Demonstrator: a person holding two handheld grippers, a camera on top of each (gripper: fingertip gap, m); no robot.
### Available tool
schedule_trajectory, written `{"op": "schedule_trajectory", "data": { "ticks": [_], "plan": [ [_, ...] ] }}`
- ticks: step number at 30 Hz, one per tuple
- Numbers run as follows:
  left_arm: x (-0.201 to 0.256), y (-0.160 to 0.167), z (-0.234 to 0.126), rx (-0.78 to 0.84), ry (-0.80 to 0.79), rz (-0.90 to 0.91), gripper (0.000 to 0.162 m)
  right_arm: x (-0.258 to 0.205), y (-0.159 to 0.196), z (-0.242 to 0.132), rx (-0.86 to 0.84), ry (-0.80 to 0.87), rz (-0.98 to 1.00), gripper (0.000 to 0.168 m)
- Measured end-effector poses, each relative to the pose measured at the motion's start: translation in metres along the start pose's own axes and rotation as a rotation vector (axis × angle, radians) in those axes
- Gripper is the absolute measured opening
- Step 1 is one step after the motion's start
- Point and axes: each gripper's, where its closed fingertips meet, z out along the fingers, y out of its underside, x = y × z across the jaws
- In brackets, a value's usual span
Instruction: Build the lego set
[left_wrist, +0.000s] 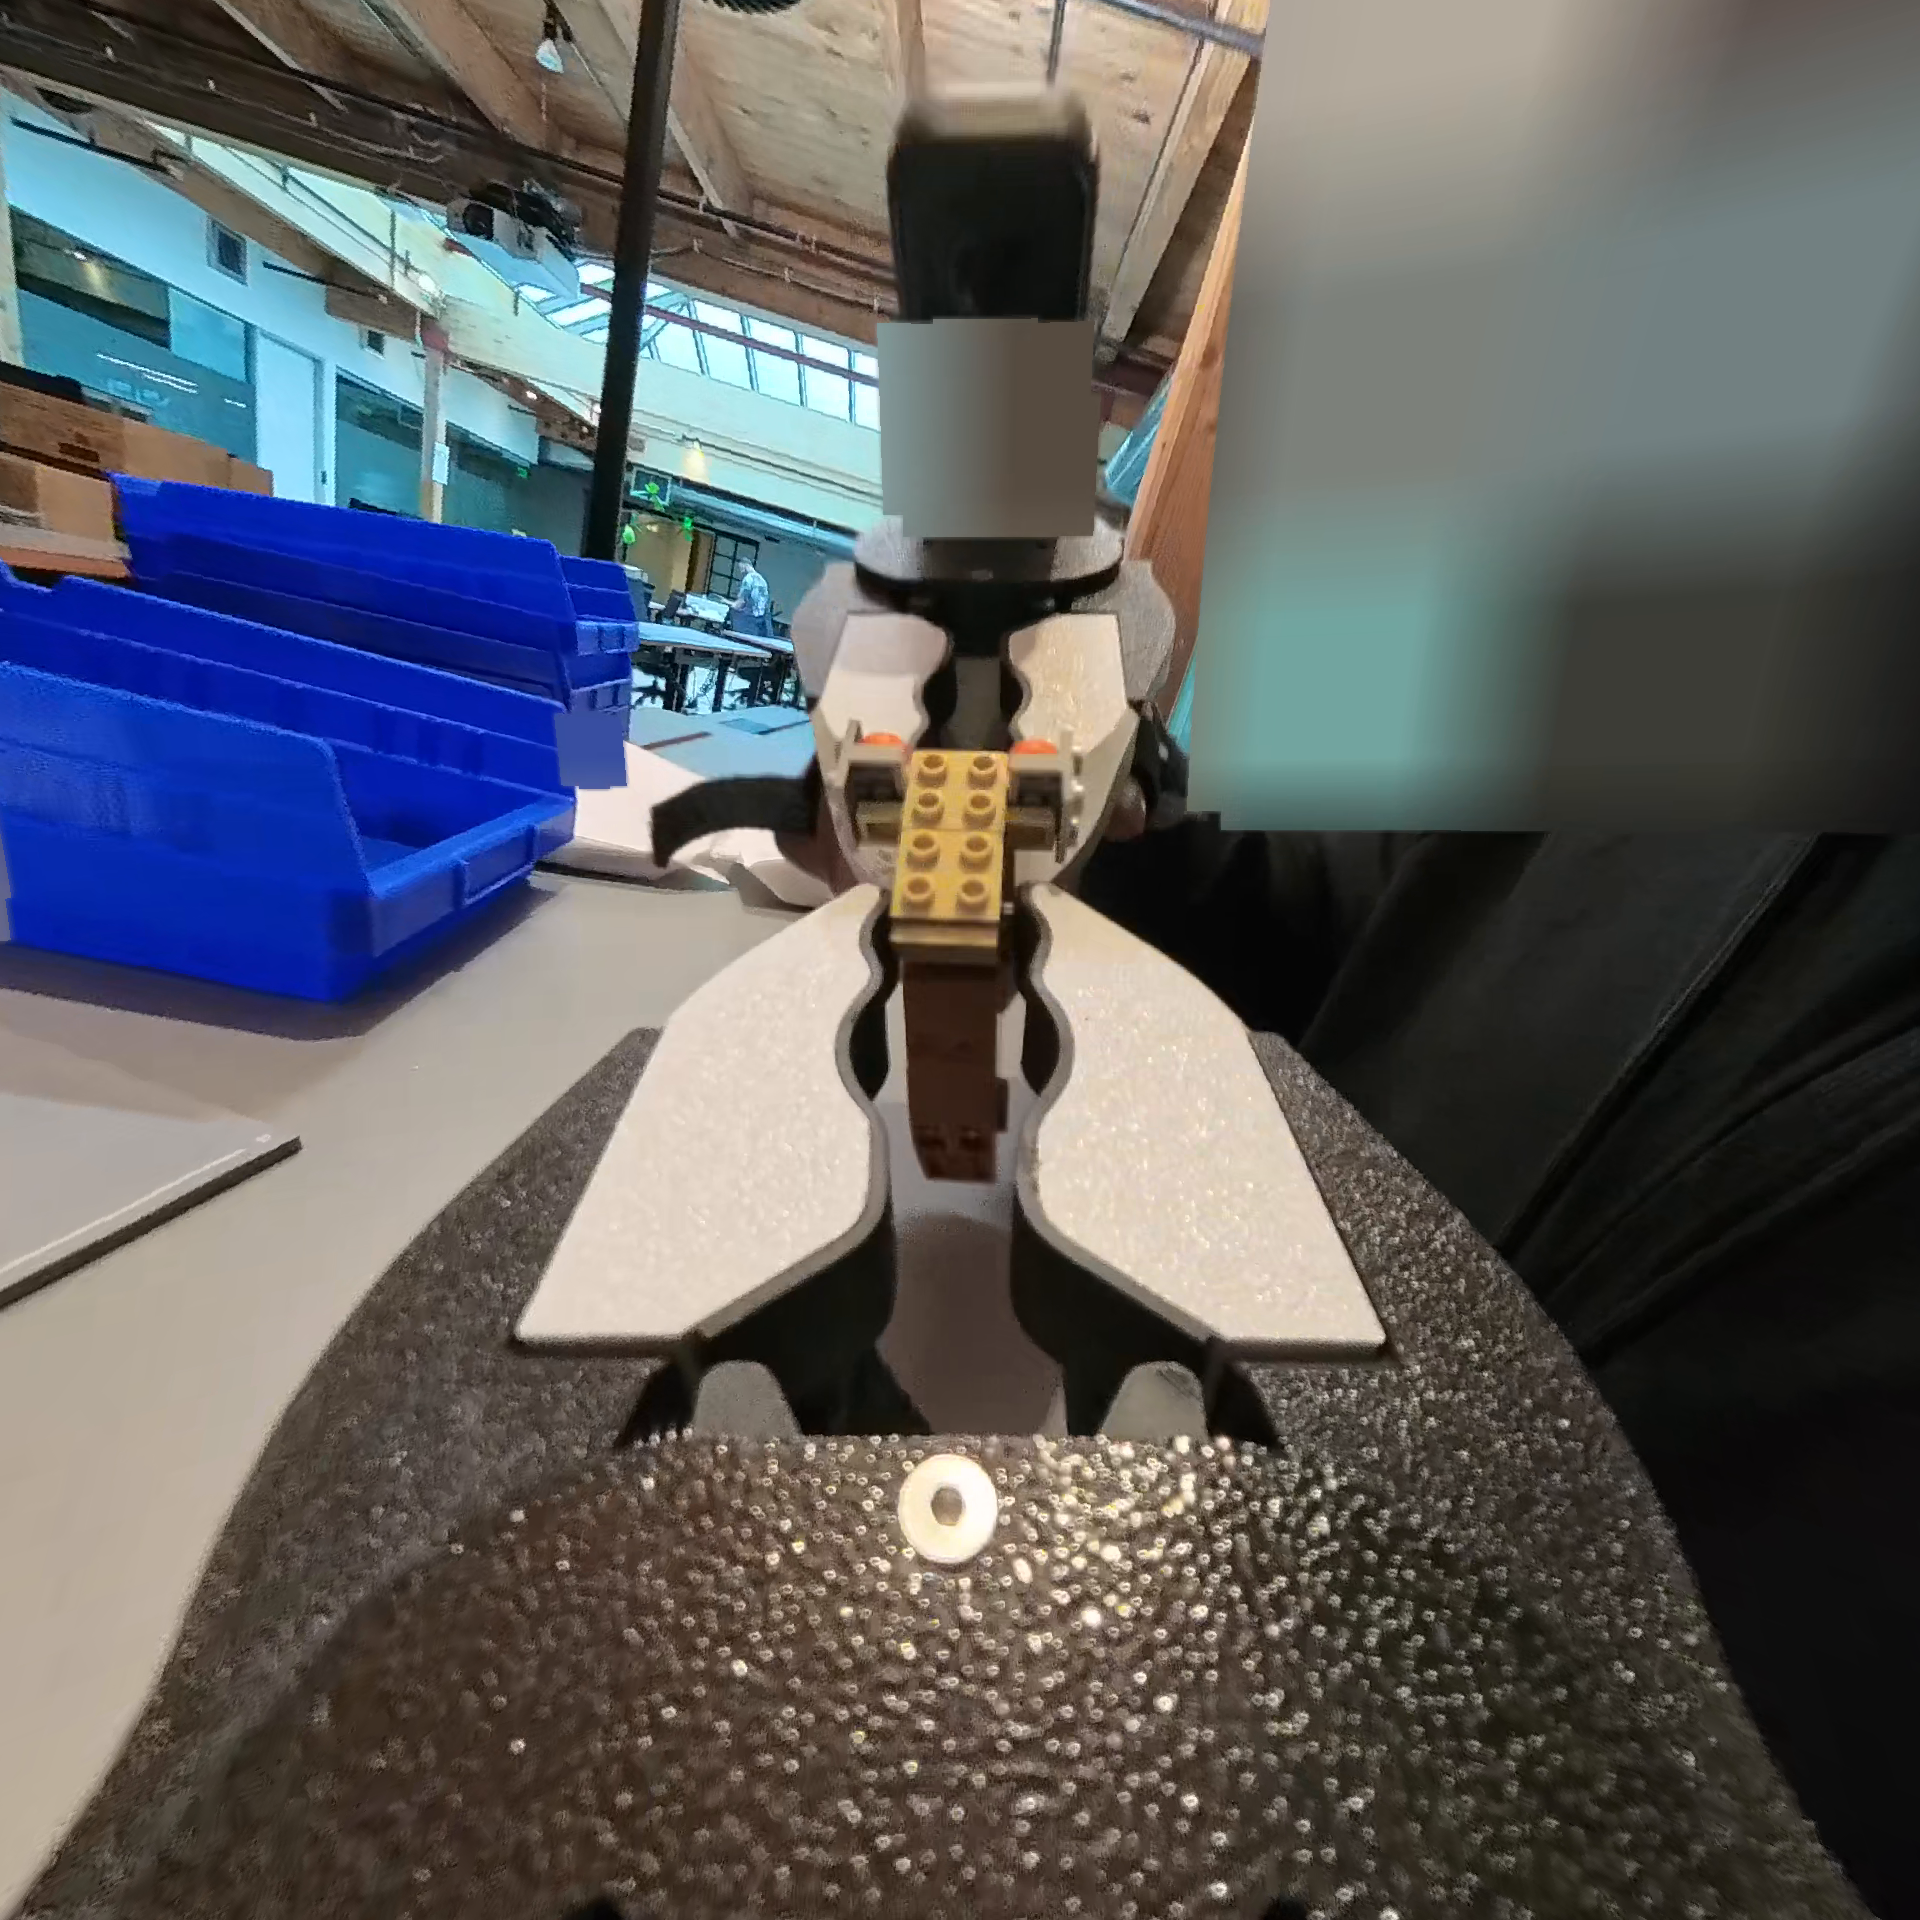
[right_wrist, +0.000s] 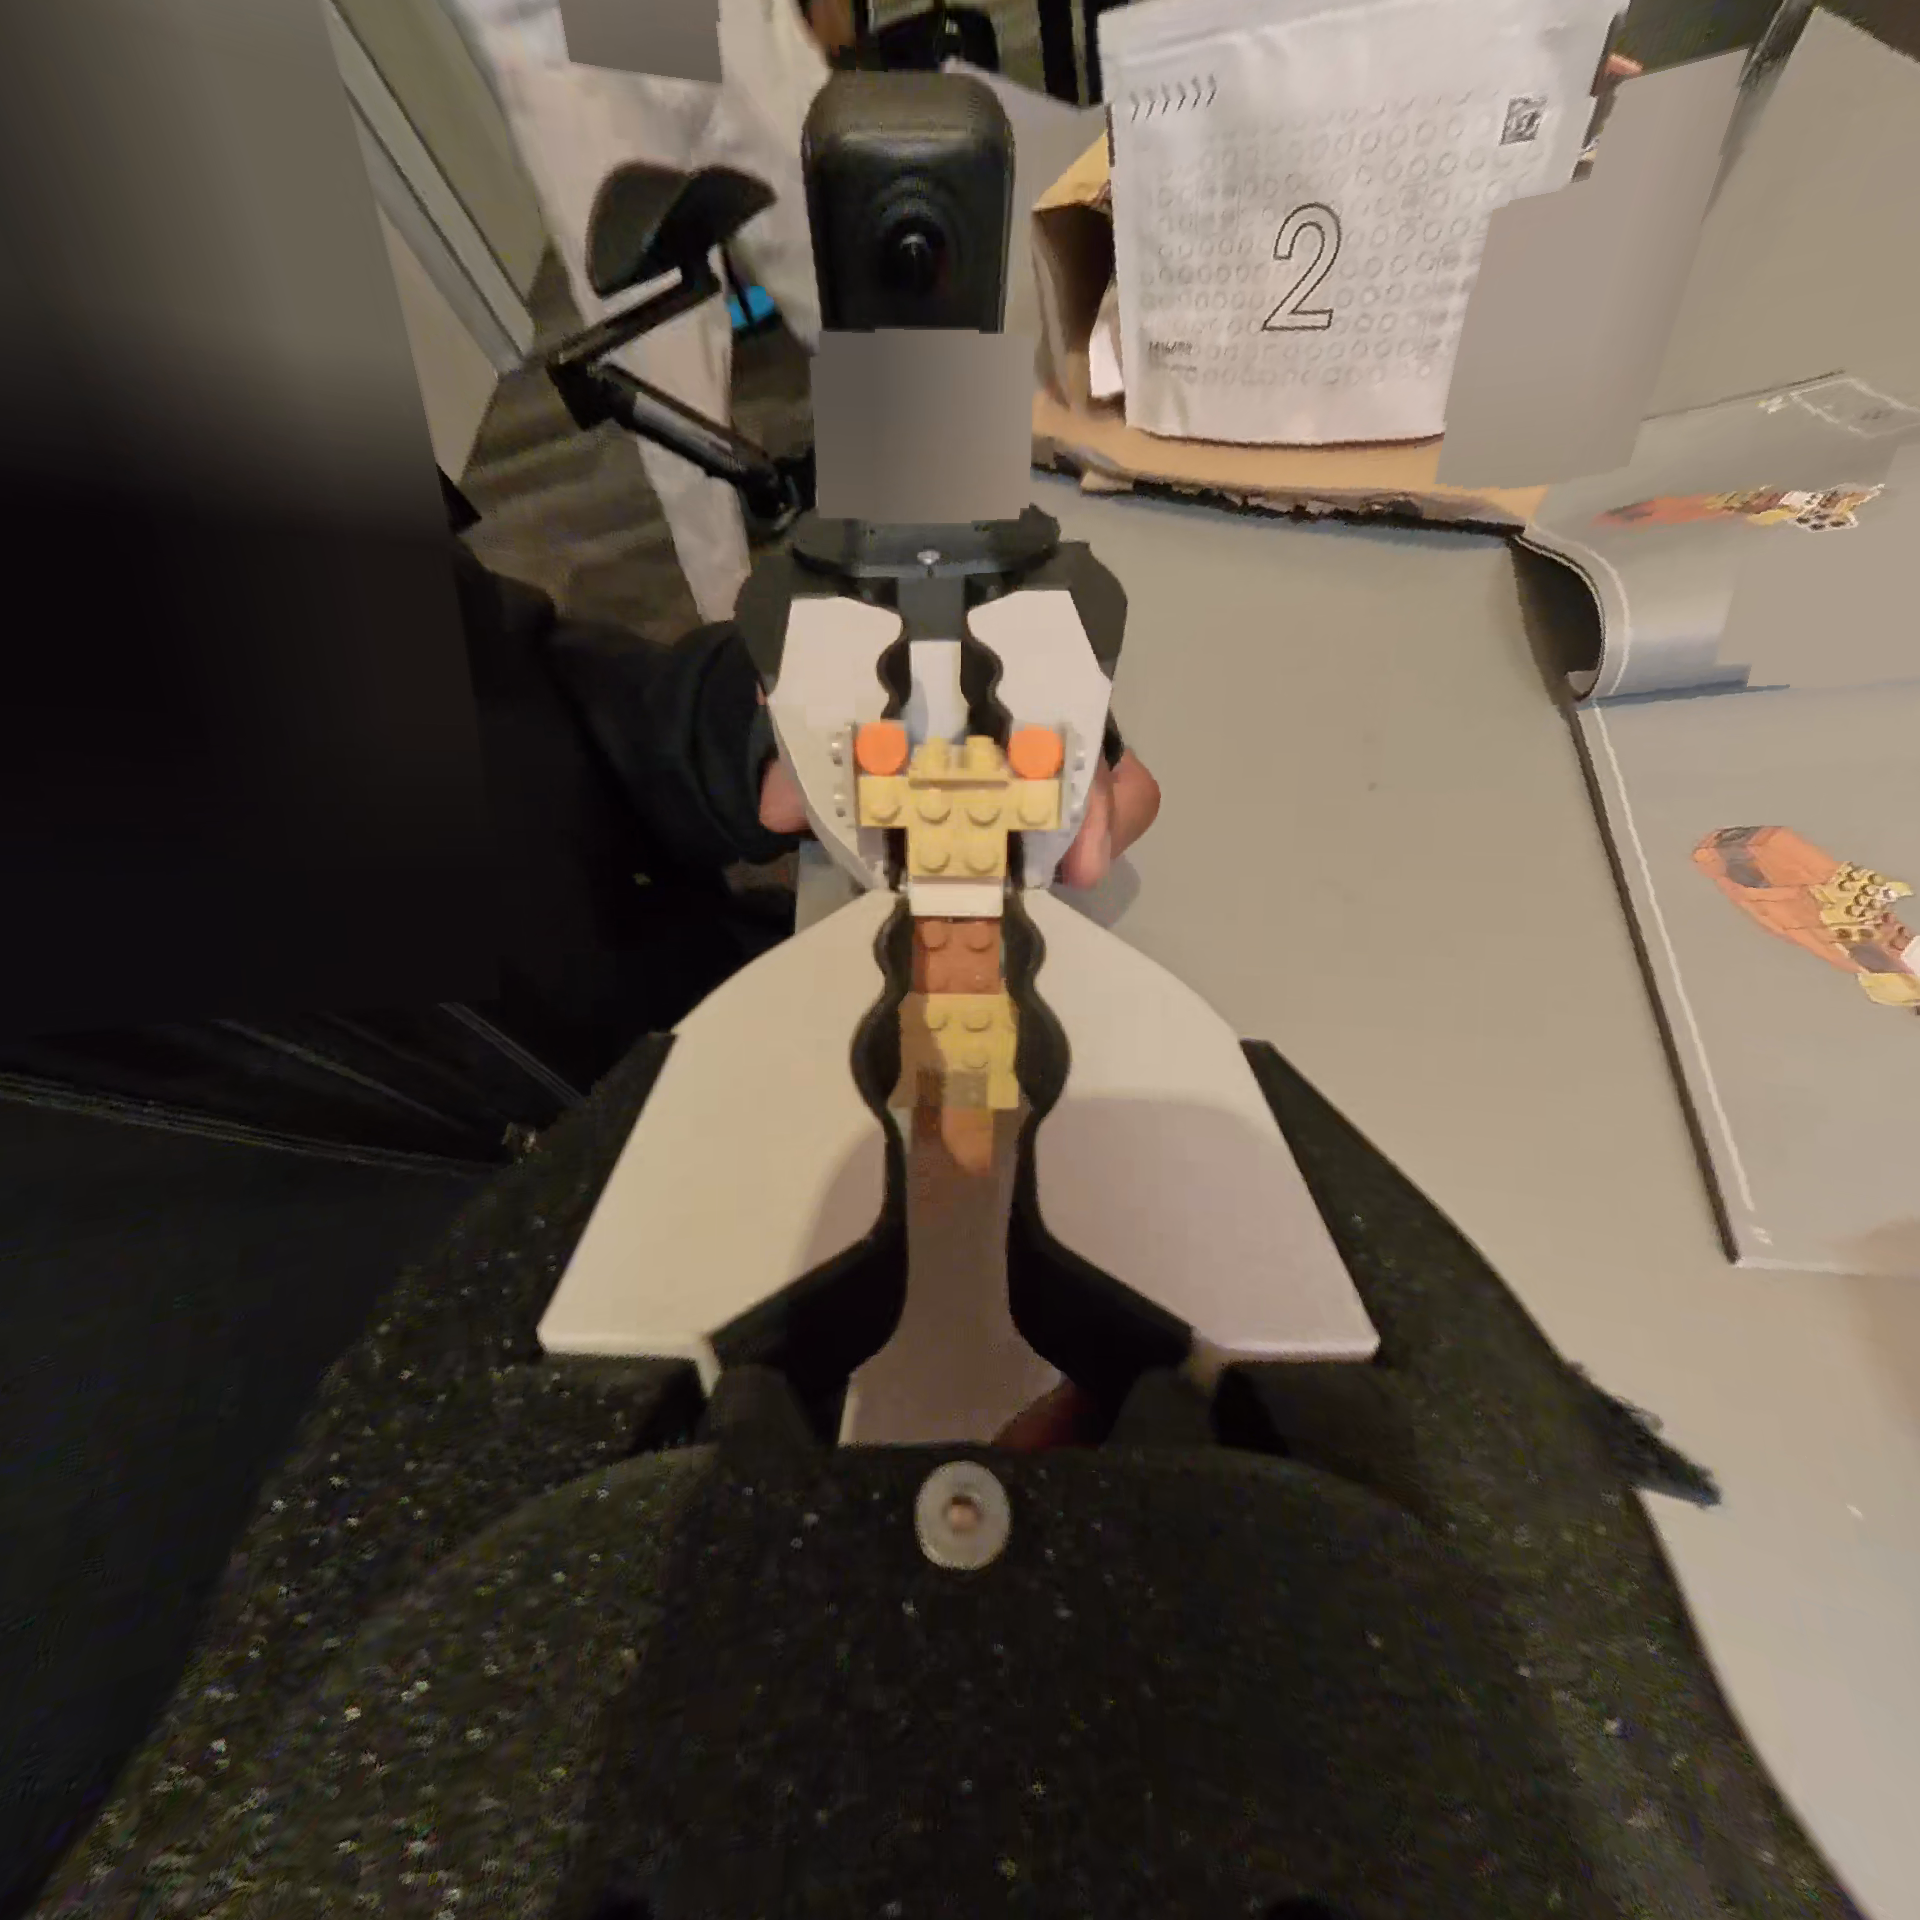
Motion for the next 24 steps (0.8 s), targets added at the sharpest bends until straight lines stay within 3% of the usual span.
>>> {"op": "schedule_trajectory", "data": {
  "ticks": [14,24],
  "plan": [
    [-0.009,0.0,-0.007,0.047,0.0,-0.129,0.017,0.006,0.006,0.006,0.18,-0.017,0.132,0.016],
    [-0.012,-0.007,-0.017,0.088,-0.025,-0.134,0.017,0.01,-0.013,0.005,0.296,0.023,0.144,0.016]
  ]
}}
